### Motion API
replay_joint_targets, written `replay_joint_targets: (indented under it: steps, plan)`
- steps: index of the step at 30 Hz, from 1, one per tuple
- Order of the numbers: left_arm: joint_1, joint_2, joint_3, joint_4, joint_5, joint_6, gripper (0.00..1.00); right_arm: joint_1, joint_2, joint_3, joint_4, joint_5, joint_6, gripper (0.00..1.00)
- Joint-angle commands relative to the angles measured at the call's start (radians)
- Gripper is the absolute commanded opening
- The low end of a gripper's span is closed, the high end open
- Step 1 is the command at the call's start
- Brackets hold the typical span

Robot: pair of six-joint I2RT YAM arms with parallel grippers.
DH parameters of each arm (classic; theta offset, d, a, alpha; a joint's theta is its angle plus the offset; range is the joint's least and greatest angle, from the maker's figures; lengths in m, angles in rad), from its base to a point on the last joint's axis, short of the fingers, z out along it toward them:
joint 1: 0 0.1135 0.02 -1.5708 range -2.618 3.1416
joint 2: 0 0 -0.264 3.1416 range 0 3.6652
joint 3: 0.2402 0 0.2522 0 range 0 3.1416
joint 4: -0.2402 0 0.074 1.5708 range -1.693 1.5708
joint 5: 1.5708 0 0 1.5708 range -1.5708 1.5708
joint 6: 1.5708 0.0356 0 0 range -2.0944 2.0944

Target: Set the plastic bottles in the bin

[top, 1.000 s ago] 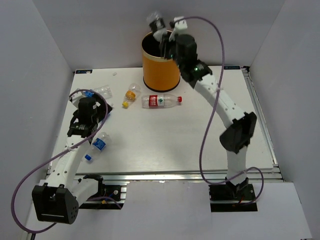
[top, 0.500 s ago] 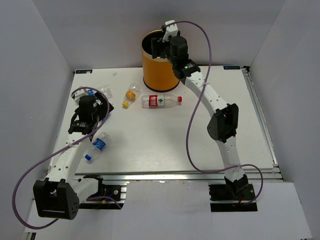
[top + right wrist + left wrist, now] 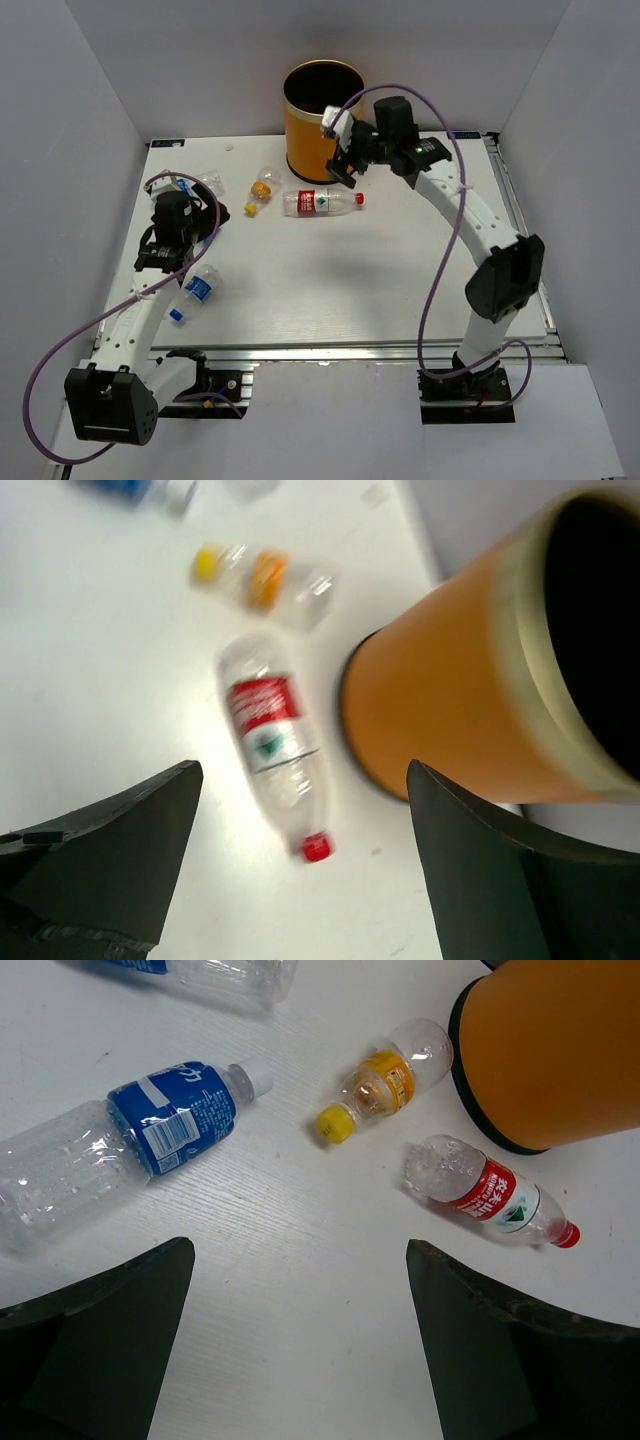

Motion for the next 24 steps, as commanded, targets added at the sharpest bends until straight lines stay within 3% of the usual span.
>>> replay_joint_targets:
  steps: [1,4,9,14,24]
  plan:
    - [0.004,-0.028,0.013,0.012,0.012,0.010,0.98,0.005,0.147,0.022,-0.237,-0.104,-0.178,0.89]
    - [0.004,-0.035,0.009,0.015,0.005,0.002,0.98,0.036,0.260,0.094,-0.224,-0.038,-0.160,0.89]
    - [0.006,-0.034,0.006,0.017,-0.002,0.002,0.98,0.091,0.346,0.022,0.059,0.196,-0.119,0.89]
    - [0.006,-0.028,-0.003,0.025,-0.004,0.012,0.98,0.099,0.346,-0.079,0.302,0.276,-0.112,0.89]
    - [0.006,-0.017,-0.003,0.031,-0.013,0.021,0.98,0.099,0.573,0.091,0.209,0.322,-0.155,0.90]
